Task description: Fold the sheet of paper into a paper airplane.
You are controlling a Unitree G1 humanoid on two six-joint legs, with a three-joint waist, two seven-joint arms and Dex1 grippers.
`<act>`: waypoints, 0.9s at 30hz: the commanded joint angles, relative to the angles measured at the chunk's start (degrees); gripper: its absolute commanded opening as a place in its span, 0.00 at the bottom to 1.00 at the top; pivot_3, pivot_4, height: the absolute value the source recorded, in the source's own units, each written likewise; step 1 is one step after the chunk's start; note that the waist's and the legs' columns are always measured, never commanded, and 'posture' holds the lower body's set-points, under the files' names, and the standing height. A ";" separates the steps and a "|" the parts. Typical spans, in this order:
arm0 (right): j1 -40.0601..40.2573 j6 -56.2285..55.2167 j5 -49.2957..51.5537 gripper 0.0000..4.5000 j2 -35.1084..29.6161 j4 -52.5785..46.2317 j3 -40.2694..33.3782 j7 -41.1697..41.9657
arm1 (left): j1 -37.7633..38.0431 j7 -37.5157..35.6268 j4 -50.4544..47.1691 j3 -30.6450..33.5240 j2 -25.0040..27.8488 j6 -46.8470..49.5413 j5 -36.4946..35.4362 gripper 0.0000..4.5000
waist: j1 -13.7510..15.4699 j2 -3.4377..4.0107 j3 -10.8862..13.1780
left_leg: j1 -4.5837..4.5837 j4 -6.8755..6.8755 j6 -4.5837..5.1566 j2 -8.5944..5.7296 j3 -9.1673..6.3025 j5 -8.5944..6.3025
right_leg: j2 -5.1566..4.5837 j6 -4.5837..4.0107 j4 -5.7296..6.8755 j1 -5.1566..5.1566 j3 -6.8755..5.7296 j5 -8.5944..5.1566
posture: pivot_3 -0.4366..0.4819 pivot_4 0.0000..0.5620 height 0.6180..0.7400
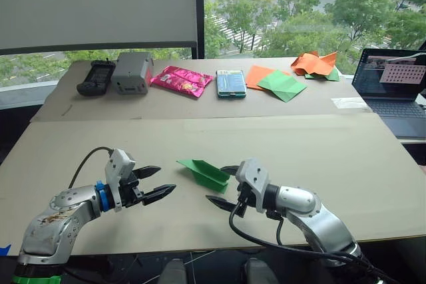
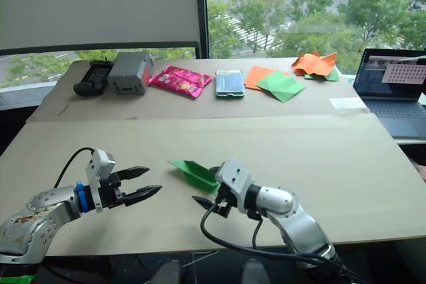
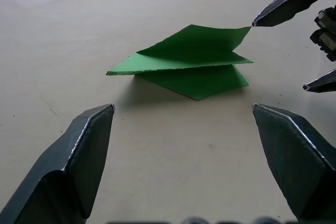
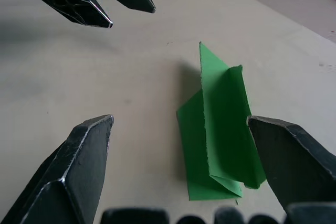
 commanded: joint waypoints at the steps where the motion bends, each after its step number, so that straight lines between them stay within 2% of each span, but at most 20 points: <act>1: -2.12 -1.16 1.05 1.00 0.65 3.94 -0.90 1.16 | -0.42 0.49 -1.42 0.34 0.22 -1.33 -0.04 1.00 | 0.11 -0.01 0.00 | 0.02 0.01 0.00 0.00 0.00 0.00 | 0.00 0.00 0.00 0.05 0.02 0.00 | 0.48 0.27 0.82; 8: -5.43 3.69 4.61 1.00 2.80 8.96 -4.79 0.83 | 0.11 1.47 -1.95 0.78 0.07 -2.10 -0.25 1.00 | 0.06 0.00 -0.01 | -0.01 0.02 0.01 -0.01 0.02 0.01 | 0.06 0.01 0.05 0.07 0.09 0.01 | 0.48 0.27 0.82; 20: -12.26 11.34 11.25 1.00 5.01 11.23 -10.36 1.10 | 0.52 2.08 -2.47 0.12 -0.54 -2.42 -0.28 1.00 | 0.11 0.02 -0.02 | 0.01 0.02 0.02 -0.01 0.01 0.01 | 0.13 0.04 0.15 0.12 0.18 0.05 | 0.48 0.27 0.82; 27: -14.71 1.77 1.53 1.00 -1.37 14.71 -2.97 4.55 | 0.13 2.31 -2.00 -0.20 -0.34 -2.43 0.19 1.00 | 0.09 0.03 -0.04 | 0.01 0.02 0.03 -0.01 0.01 0.02 | 0.15 0.05 0.20 0.14 0.20 0.06 | 0.48 0.27 0.82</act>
